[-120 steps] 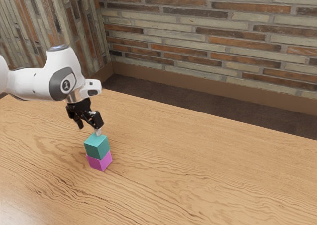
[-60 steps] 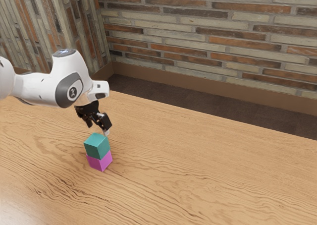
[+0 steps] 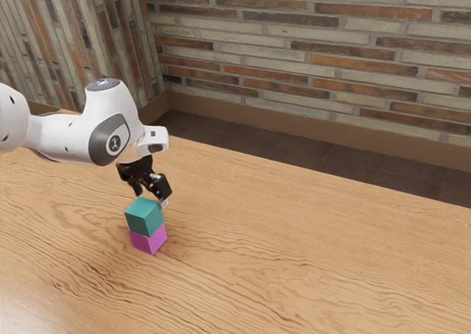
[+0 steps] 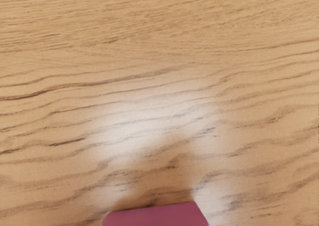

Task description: Pick up the blue block with one arm, and put the blue block on the table with one arm

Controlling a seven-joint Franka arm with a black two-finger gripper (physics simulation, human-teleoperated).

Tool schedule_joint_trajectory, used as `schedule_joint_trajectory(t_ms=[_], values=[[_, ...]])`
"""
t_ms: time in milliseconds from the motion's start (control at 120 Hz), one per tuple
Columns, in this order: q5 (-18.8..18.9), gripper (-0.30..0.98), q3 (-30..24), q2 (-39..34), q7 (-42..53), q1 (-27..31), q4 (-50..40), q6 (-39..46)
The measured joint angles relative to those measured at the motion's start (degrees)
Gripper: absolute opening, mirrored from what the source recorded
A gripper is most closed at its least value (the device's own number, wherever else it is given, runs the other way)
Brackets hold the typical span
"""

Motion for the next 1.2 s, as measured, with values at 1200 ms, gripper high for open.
schedule_joint_trajectory(t_ms=[1200], values=[[-0.2,0.52,0.0,-1.5,-1.1,-0.5,-4.7,0.0]])
